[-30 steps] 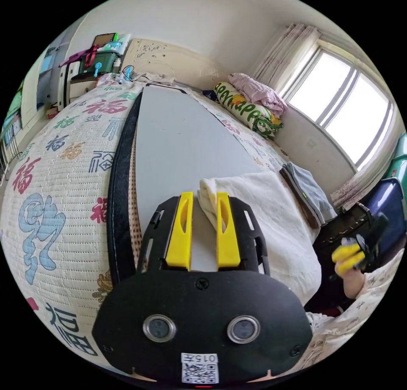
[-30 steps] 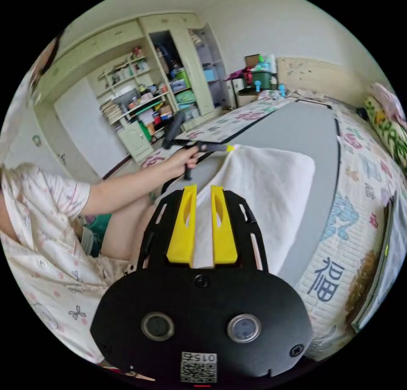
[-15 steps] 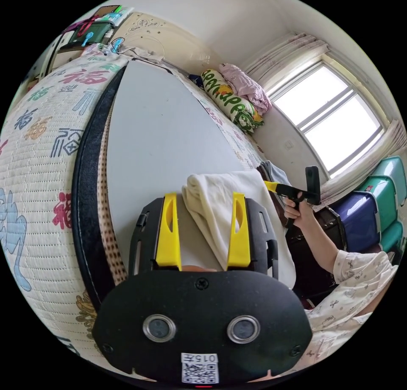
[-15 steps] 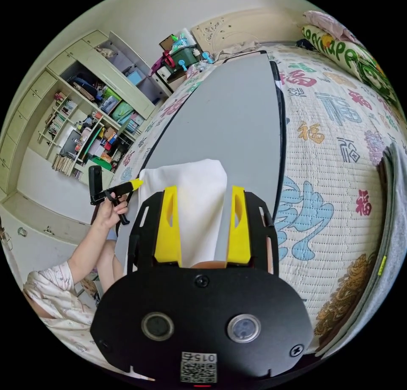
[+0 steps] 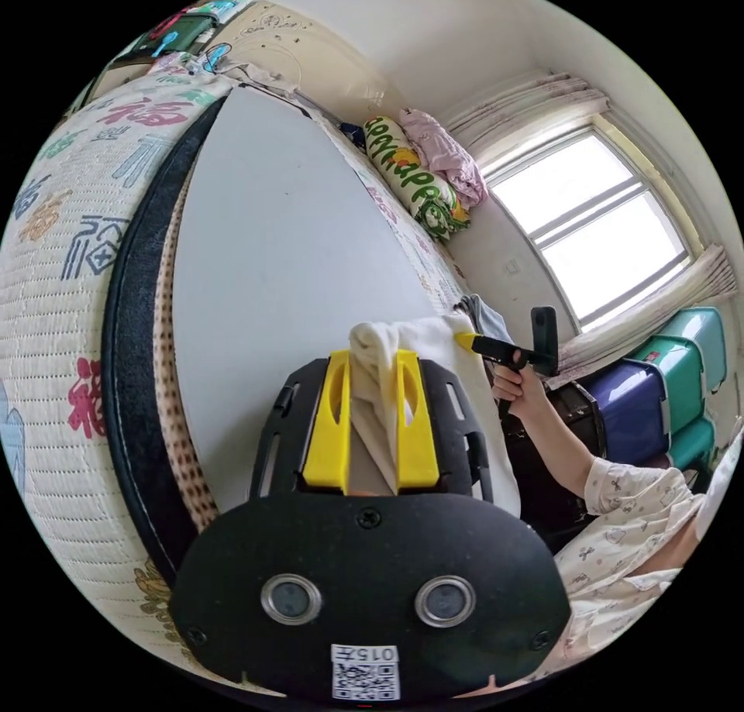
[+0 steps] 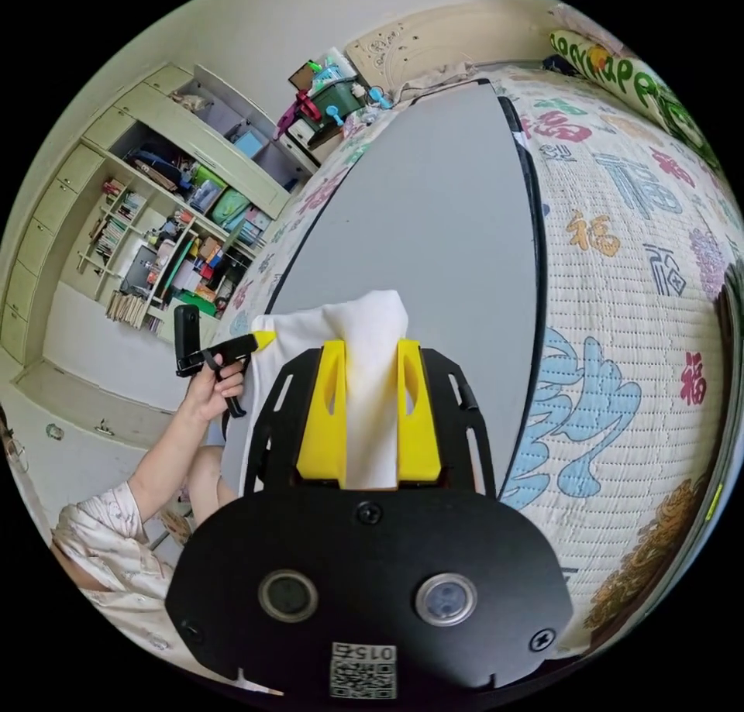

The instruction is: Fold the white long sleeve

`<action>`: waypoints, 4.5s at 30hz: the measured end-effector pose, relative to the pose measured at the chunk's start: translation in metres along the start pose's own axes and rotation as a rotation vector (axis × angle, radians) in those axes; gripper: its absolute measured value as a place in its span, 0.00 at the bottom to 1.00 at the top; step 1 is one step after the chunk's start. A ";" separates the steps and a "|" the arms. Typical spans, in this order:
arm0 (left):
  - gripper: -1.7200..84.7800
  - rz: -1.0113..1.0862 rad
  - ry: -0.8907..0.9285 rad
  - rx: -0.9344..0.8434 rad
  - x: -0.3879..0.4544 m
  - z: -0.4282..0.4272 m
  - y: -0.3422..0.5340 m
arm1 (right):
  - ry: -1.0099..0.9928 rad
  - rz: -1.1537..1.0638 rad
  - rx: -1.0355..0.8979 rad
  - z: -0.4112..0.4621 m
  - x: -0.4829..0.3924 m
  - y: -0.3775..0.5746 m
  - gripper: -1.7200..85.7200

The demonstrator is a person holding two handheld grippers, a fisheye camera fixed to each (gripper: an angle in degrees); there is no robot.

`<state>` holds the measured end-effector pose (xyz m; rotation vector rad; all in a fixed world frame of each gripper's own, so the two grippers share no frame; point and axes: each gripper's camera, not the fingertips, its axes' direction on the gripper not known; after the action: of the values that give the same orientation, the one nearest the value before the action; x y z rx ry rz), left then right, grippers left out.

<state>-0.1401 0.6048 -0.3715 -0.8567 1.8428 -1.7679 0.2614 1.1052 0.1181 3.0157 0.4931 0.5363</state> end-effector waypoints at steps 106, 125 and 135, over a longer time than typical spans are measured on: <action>0.13 -0.989 -0.717 0.719 0.206 -0.346 0.856 | -1.204 -0.453 0.650 -0.096 -0.094 0.327 0.01; 0.22 -1.093 -0.685 0.725 0.157 -0.370 0.954 | -1.312 -0.467 0.470 -0.081 0.244 0.353 0.01; 0.09 -1.051 -0.607 0.796 0.161 -0.375 0.970 | -1.270 -0.516 0.419 -0.032 0.442 0.356 0.01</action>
<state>-0.6396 0.7503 -1.2860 -1.8587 0.1581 -2.1240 0.7516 0.9066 0.3271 2.5752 1.1969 -1.5148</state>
